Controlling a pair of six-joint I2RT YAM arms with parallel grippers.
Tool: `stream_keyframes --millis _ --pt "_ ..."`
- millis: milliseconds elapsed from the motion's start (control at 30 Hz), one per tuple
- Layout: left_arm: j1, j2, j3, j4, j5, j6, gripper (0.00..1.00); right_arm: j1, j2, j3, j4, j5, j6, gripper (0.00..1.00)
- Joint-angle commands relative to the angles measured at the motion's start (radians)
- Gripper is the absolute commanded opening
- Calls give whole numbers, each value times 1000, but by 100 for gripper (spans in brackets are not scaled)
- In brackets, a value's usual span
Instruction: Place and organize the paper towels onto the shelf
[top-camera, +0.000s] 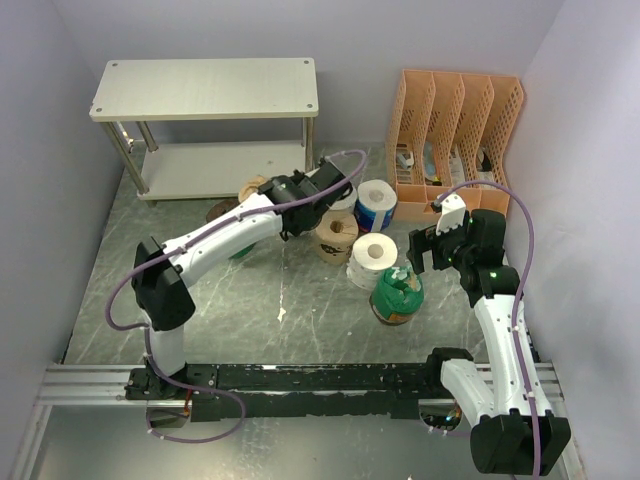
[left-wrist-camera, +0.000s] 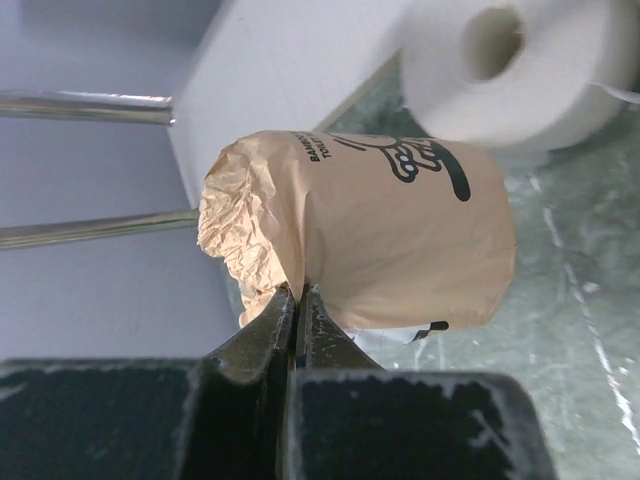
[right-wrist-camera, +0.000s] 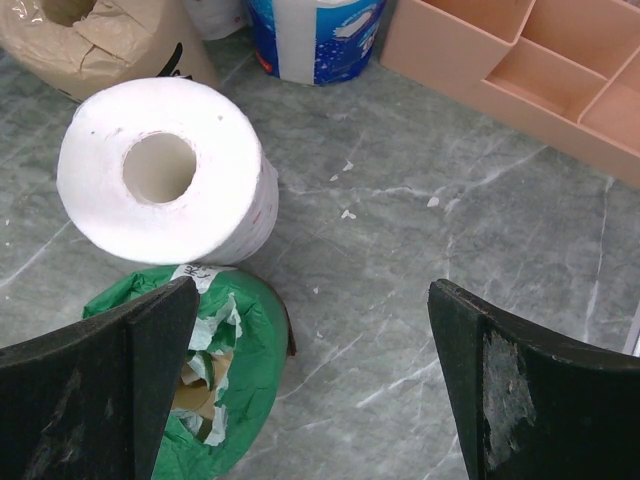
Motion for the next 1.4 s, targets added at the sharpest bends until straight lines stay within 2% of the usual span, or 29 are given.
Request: stream_keyframes --millis 0,100,200,267,300,333,467,533,633,800,900,967,1133,1367 --pt "59 -24 43 111 -108 149 7 -9 -14 -15 15 -11 -8 100" --pt "97 4 22 265 -223 258 7 -9 -17 -16 16 -11 -8 100" --pt "122 28 -30 544 -315 458 7 -9 -20 -14 14 -12 -8 100" --pt "132 41 -94 845 -354 664 7 -10 -25 -15 16 -15 -10 100" --pt "140 51 -129 1032 -372 813 7 -9 -27 -16 14 -16 -10 100" --pt "146 66 -167 1236 -385 1027 7 -9 -27 -15 14 -15 -10 100" --pt "164 204 -191 1928 -362 1540 7 -9 -36 -16 14 -14 -10 100" --pt "170 286 -169 2108 -327 1689 7 -9 -41 -17 17 -9 -9 100" --pt "192 358 -124 2091 -304 1617 7 -9 -48 -16 20 -2 -7 100" --pt "224 490 -28 2190 -260 1676 7 -9 -53 -18 23 4 -7 100" --pt "230 529 16 2127 -249 1625 7 -9 -52 -18 23 3 -8 100" --pt "229 552 33 2140 -242 1633 7 -9 -51 -18 23 5 -8 100" --pt "240 579 20 2124 -226 1596 7 -9 -47 -18 25 9 -7 100" --pt "245 650 -20 2201 -245 1596 7 -9 -37 -17 24 8 -8 100"
